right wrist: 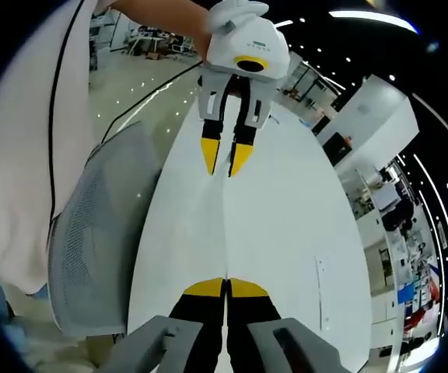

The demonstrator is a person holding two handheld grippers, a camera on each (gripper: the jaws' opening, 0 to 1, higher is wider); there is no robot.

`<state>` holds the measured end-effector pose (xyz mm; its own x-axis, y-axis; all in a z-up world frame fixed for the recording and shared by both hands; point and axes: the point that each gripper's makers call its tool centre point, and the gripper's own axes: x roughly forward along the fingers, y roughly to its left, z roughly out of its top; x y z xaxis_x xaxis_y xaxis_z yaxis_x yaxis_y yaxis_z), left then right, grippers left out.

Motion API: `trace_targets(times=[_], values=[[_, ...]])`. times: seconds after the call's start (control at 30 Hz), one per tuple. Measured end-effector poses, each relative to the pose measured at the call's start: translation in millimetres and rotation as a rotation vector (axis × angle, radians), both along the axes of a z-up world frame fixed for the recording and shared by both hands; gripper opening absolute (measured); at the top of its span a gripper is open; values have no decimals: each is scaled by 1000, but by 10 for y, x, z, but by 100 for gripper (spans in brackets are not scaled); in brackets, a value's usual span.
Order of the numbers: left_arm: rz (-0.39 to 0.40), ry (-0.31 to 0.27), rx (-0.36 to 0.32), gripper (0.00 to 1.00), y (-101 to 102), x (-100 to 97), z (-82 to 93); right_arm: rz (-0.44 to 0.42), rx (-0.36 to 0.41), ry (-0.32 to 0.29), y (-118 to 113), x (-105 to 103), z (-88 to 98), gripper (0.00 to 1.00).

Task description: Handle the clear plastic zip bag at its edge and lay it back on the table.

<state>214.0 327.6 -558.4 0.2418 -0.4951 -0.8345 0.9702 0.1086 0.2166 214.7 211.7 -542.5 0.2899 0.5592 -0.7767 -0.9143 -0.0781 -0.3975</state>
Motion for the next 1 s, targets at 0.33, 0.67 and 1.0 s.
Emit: trace_targets(times=[0.33, 0.67, 1.0], values=[[-9, 4, 17, 4, 5, -21, 4, 3, -4, 2, 13, -14, -6, 0], [-25, 21, 49, 0, 0, -28, -36, 9, -11, 9, 18, -28, -15, 0], [-23, 33, 65, 0, 17, -29, -53, 16, -15, 12, 46, -28, -22, 0]])
